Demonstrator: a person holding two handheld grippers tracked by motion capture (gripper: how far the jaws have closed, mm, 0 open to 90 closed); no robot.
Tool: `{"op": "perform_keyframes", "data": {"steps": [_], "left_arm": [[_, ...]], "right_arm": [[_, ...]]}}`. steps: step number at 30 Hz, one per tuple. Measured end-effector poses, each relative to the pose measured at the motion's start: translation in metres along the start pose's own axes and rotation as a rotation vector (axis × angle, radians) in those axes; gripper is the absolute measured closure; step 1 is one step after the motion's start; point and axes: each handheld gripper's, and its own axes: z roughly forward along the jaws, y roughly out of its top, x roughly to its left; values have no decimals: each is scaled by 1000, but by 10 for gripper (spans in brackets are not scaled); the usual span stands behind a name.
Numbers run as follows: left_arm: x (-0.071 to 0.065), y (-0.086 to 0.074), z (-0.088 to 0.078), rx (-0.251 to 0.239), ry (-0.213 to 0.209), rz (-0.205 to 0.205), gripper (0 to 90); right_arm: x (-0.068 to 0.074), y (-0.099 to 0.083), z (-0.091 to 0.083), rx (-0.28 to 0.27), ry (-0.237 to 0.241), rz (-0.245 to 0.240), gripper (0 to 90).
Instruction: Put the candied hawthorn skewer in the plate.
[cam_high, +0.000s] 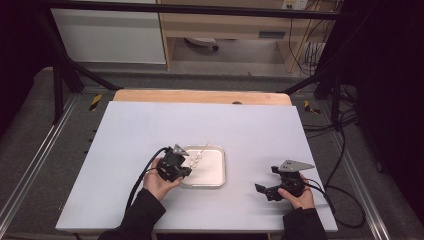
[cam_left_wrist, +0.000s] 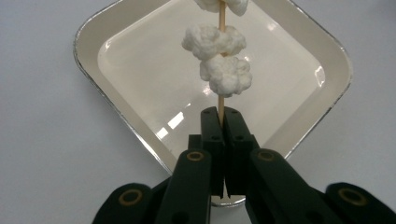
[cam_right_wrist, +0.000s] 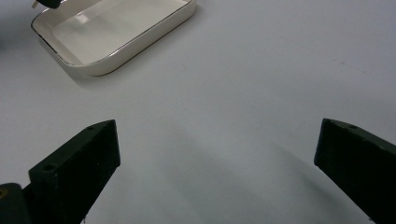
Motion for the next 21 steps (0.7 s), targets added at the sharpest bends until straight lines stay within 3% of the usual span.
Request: {"op": "perform_keyframes", "data": {"steps": [7, 15, 21], "left_arm": [[-7, 6, 12, 72, 30, 12, 886], [-14, 5, 20, 97, 42, 40, 884], [-15, 6, 21, 100, 43, 39, 880]], "right_arm": [[1, 0, 0, -1, 3, 5, 8], [1, 0, 0, -1, 0, 6, 8], [1, -1, 0, -1, -1, 1, 8]]}}
